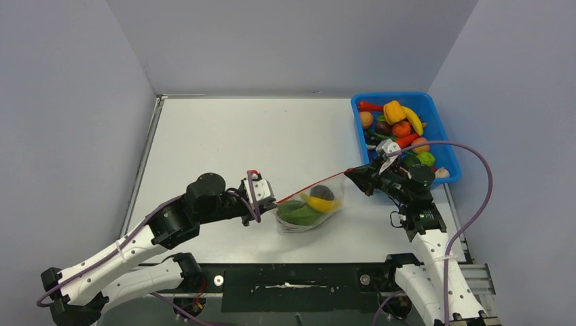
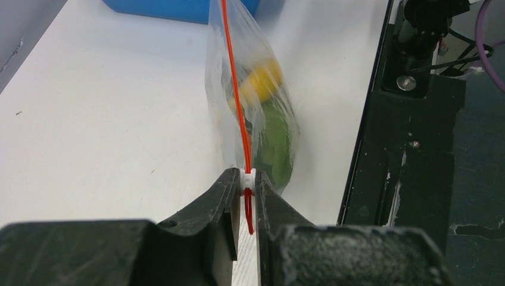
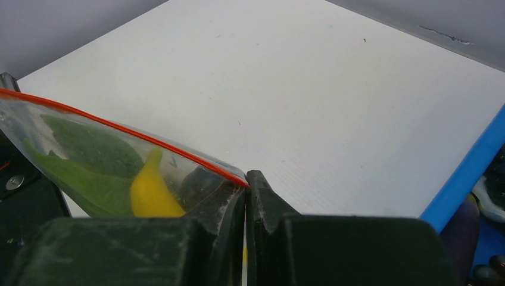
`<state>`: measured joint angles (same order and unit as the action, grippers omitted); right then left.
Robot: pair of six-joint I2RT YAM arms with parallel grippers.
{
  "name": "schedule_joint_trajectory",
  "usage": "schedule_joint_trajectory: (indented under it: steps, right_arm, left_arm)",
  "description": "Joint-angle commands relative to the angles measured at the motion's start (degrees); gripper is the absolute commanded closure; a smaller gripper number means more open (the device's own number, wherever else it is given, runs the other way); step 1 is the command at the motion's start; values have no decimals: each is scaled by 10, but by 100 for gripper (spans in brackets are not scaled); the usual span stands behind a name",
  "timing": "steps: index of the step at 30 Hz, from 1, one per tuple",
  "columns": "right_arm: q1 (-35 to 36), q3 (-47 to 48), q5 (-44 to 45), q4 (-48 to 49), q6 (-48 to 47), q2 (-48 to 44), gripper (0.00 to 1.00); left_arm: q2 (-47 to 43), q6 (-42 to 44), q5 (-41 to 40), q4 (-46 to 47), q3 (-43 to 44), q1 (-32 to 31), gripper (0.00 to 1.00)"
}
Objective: Place the food in the zip-top bag and seal the zipper
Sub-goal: Zip the zipper food storage bag at the center of the board, then place the zipper food storage bag at the center of the board.
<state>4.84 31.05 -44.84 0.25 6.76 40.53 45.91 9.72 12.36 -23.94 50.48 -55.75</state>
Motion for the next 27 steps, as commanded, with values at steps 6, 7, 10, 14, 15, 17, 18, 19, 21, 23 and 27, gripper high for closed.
schedule_joint_trajectory:
  steps: [6,7,10,14,15,17,18,19,21,23,27]
  right_arm:
    - [-45,2,24,24,8,1,100]
    - [-48,2,23,24,9,2,100]
    - [-55,9,30,2,9,3,100]
    - [-71,15,27,-28,12,-4,100]
    - [-73,18,23,-32,16,-6,100]
    - [-73,28,19,-47,25,-13,100]
    - [-73,34,18,-56,31,-18,100]
    - [-73,40,18,-69,35,-24,100]
    - [-73,55,18,-97,39,-38,100]
    - [-69,73,22,-134,40,-43,100]
    - [-56,77,39,-166,42,-44,100]
  left_arm:
    - [-35,-1,12,-33,-1,6,100]
    - [-36,-2,11,-34,-2,6,100]
    - [-40,-3,10,-35,-5,6,100]
    - [-47,-3,7,-34,-15,7,100]
    - [-48,-3,9,-33,-16,7,100]
    - [-47,-9,15,-23,-20,7,100]
    - [-48,-12,17,-17,-22,7,100]
    - [-47,-16,17,-10,-23,7,100]
    - [-46,-33,7,7,-28,7,100]
    - [-42,-45,0,17,-32,8,100]
    - [-31,-71,-23,38,-46,10,100]
